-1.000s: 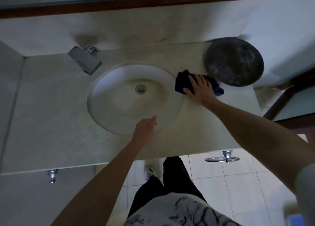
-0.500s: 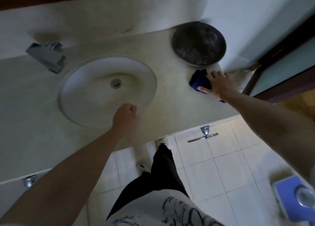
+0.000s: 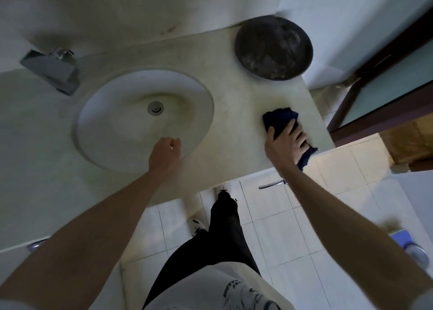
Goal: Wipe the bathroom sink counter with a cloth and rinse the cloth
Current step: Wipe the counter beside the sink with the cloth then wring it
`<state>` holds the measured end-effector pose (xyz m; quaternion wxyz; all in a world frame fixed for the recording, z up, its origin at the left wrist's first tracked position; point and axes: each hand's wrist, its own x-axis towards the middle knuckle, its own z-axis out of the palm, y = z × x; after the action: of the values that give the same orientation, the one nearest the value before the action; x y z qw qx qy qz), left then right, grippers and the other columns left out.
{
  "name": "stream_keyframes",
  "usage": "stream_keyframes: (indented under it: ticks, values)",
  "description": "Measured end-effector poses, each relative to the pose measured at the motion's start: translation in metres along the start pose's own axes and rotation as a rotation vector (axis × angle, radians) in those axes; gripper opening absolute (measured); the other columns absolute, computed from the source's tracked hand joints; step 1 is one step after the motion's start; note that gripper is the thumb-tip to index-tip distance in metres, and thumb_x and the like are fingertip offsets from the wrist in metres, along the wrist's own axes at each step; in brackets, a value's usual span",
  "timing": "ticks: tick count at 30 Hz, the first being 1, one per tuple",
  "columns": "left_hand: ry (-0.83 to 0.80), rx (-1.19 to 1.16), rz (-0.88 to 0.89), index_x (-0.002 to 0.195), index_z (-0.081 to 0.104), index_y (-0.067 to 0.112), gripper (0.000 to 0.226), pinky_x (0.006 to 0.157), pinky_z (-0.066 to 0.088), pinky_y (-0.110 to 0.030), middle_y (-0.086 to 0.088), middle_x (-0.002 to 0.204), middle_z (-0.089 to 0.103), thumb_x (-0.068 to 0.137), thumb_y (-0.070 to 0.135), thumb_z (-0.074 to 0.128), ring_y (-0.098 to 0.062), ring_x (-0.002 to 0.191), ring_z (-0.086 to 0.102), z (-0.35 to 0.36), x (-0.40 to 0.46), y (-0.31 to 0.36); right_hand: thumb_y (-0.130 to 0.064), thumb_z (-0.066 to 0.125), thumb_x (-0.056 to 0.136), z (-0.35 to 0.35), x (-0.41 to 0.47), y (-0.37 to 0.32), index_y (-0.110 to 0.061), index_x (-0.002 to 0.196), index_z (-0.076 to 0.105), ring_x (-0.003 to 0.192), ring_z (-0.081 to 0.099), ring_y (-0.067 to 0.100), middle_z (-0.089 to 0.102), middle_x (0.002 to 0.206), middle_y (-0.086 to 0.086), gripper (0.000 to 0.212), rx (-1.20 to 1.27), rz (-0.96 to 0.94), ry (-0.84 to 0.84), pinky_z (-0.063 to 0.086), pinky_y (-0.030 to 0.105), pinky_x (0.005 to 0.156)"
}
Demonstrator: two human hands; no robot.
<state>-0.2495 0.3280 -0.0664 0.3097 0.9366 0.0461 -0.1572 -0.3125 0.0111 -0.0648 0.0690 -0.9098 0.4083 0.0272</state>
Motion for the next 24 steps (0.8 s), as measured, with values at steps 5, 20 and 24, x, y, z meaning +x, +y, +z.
stream_keyframes:
  ticks: [5,20,24]
  values:
    - [-0.021,-0.122,-0.012,0.091,0.064,0.003,0.041,0.079,0.041,-0.035,-0.013,0.099,0.061,0.104,0.035,0.042,-0.031,0.094,0.058,-0.001,-0.001,-0.004,-0.057,0.040,0.095,0.011,-0.079,-0.065,-0.007,0.153,0.031,0.128,0.041,0.039,0.041,0.148,0.019,0.077,0.115,0.117,-0.004,0.036,0.052,0.098]
    - [0.023,-0.275,-0.458,0.115,0.069,0.005,0.070,0.102,0.046,-0.046,-0.016,0.121,0.064,0.103,0.059,0.025,-0.035,0.111,0.060,-0.086,0.027,-0.062,-0.042,0.057,0.094,0.042,-0.286,-0.226,-0.017,0.126,0.055,0.105,0.056,0.030,0.060,0.116,0.008,0.041,0.226,-0.514,-0.210,0.045,0.046,0.092]
    - [0.014,-0.365,-0.460,0.094,0.073,0.011,0.069,0.087,0.049,-0.039,-0.014,0.107,0.070,0.099,0.065,0.031,-0.030,0.095,0.064,-0.093,0.029,-0.060,-0.030,0.048,0.099,0.037,-0.260,-0.231,-0.015,0.133,0.050,0.105,0.054,0.033,0.056,0.119,0.011,0.037,0.301,-0.607,-0.293,0.041,0.048,0.092]
